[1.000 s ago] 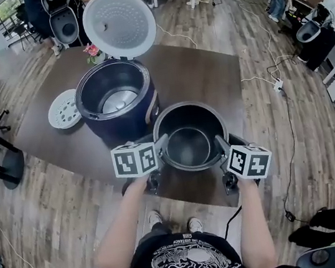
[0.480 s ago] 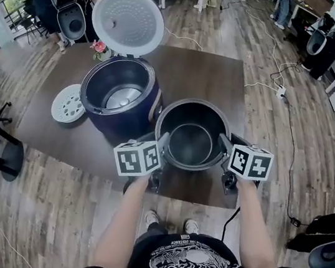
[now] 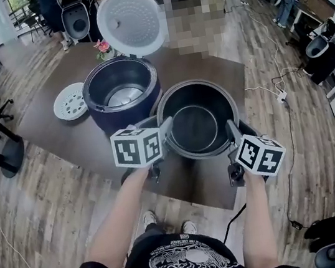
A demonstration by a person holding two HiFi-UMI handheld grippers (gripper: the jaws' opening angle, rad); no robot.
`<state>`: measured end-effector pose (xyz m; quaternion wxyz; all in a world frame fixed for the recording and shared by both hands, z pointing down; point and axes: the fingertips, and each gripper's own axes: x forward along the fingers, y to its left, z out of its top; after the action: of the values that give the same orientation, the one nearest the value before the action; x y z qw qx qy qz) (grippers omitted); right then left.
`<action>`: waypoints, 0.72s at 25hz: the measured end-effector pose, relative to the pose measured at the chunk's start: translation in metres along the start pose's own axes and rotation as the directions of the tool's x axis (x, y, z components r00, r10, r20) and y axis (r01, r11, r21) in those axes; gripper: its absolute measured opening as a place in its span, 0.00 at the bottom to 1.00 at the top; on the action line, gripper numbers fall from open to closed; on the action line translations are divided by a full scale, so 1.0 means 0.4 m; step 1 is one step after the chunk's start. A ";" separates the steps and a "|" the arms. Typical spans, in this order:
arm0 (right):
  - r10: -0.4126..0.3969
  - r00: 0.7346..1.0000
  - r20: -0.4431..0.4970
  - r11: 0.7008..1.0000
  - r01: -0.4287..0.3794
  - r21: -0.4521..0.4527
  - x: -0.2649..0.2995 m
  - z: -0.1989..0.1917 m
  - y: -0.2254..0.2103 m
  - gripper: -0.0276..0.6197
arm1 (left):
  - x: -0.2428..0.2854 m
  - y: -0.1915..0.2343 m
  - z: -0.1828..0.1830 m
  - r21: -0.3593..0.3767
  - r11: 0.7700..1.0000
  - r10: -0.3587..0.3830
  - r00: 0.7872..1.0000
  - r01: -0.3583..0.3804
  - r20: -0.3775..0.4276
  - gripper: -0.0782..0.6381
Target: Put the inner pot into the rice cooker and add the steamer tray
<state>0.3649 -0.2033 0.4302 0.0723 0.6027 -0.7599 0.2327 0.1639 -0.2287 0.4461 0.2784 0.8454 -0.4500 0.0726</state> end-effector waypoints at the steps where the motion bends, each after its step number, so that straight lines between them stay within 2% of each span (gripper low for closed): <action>1: 0.004 1.000 0.012 1.000 -0.004 -0.009 -0.003 0.017 0.004 0.21 | -0.003 -0.005 0.014 0.004 1.000 -0.002 1.000 0.002 0.010 0.30; 10: 0.037 0.993 0.108 0.996 -0.028 -0.089 -0.022 0.155 0.058 0.21 | -0.055 -0.032 0.141 0.040 0.999 0.023 0.992 -0.028 0.122 0.30; 18: 0.111 0.978 0.176 0.984 -0.084 -0.156 -0.033 0.272 0.140 0.21 | -0.127 -0.033 0.253 0.062 0.995 0.058 0.976 -0.073 0.210 0.30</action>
<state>0.3338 -0.2304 0.3143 0.0346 0.5767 -0.8070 0.1224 0.1317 -0.2406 0.3374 0.1980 0.8421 -0.5015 0.0084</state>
